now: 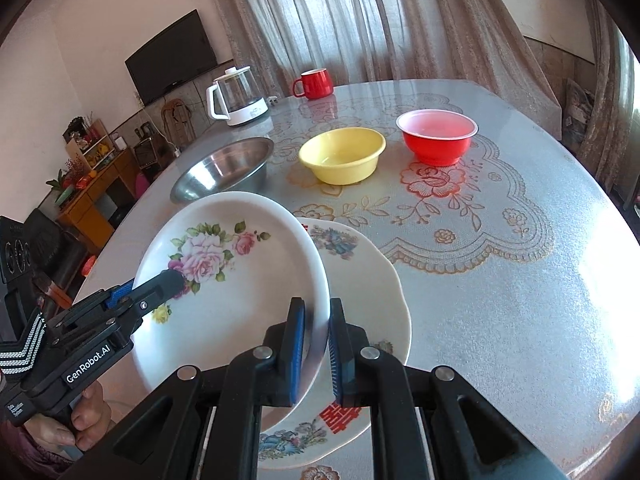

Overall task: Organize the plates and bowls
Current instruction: 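Carry the rose-print plate with both grippers onto the double-happiness plate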

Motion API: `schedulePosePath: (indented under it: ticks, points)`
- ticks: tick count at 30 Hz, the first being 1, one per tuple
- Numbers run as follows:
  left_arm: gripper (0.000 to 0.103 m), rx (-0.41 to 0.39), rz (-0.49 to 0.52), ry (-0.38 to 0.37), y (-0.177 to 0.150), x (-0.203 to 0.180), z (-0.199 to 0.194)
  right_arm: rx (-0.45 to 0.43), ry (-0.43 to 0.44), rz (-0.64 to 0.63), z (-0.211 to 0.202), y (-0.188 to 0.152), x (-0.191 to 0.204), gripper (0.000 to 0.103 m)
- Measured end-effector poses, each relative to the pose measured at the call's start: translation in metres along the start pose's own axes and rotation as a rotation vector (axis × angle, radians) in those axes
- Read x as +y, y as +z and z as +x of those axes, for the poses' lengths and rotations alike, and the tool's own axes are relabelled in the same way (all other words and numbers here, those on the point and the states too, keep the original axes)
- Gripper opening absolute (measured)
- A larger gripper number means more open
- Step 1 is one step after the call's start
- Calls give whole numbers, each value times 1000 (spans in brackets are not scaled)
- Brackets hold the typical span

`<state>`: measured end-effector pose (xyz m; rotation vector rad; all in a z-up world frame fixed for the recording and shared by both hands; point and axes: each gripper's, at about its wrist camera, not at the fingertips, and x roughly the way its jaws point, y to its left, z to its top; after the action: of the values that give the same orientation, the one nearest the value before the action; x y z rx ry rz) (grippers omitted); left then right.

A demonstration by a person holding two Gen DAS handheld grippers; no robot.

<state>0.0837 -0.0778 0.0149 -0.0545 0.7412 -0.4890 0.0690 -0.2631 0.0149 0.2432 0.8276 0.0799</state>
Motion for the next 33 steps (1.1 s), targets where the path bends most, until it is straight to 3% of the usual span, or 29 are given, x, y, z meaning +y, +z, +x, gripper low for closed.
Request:
schedulePosePath:
  ticks: [10,15,17,33]
  points:
    - [24,61,54,40,-10,-8,15,30,-104,-35,13,-9,-3,12]
    - [24,26,129,119,-18,-17,14,19,-187,-118,19,-15,8,12]
    - [24,20,133,127,-17,-15,14,7,-221,-163,22,-17,15,17]
    - [25,21,109,129,-16,-12,12,-7,-258,-189,29,-18,22,21]
